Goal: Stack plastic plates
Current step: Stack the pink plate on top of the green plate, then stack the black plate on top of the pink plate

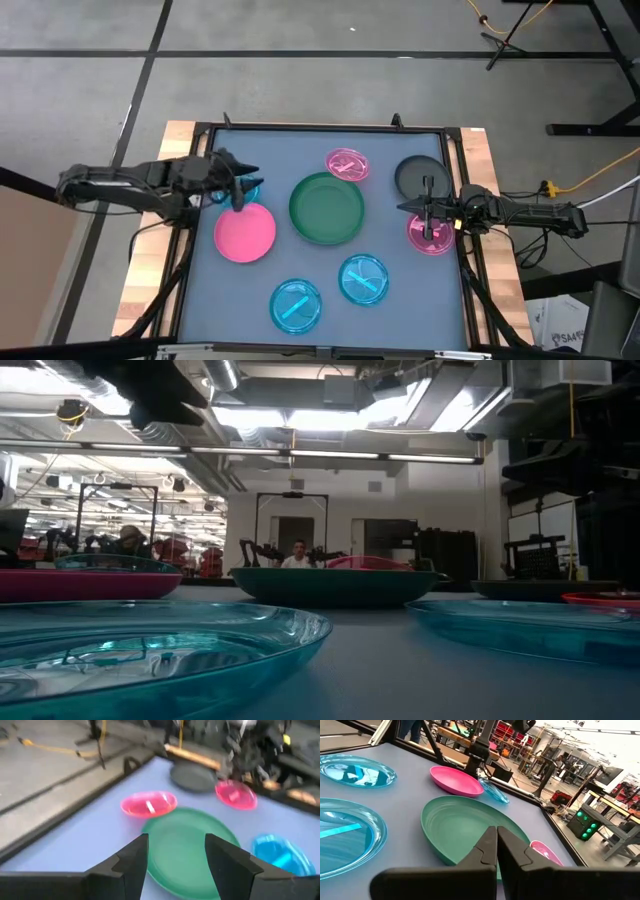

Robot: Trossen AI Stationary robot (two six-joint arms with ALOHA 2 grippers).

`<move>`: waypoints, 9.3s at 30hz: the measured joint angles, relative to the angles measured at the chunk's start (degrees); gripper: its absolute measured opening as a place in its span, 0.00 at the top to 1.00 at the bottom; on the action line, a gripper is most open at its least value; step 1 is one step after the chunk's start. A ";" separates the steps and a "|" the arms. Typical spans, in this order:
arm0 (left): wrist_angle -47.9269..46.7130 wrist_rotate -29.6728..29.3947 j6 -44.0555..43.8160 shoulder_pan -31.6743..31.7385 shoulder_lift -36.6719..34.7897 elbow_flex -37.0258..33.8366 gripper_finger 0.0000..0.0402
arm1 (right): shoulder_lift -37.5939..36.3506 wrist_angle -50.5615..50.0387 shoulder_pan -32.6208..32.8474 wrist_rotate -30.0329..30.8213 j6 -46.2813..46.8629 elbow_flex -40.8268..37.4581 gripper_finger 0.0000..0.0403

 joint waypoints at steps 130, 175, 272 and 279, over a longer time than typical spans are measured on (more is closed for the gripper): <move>-5.98 25.87 -3.59 16.35 47.24 27.55 0.99 | 0.01 -0.18 0.00 -0.17 -2.91 0.00 0.99; -4.77 25.06 -4.32 20.15 62.90 27.48 0.91 | 0.02 -0.42 0.00 2.54 -3.04 0.00 0.99; -0.50 23.04 -4.21 16.12 62.86 27.48 0.84 | 74.11 -54.48 -52.40 1.53 -36.20 55.80 0.67; -0.50 19.97 -4.15 14.08 62.86 27.48 0.84 | 78.62 -52.17 -52.65 2.30 -39.68 55.80 0.67</move>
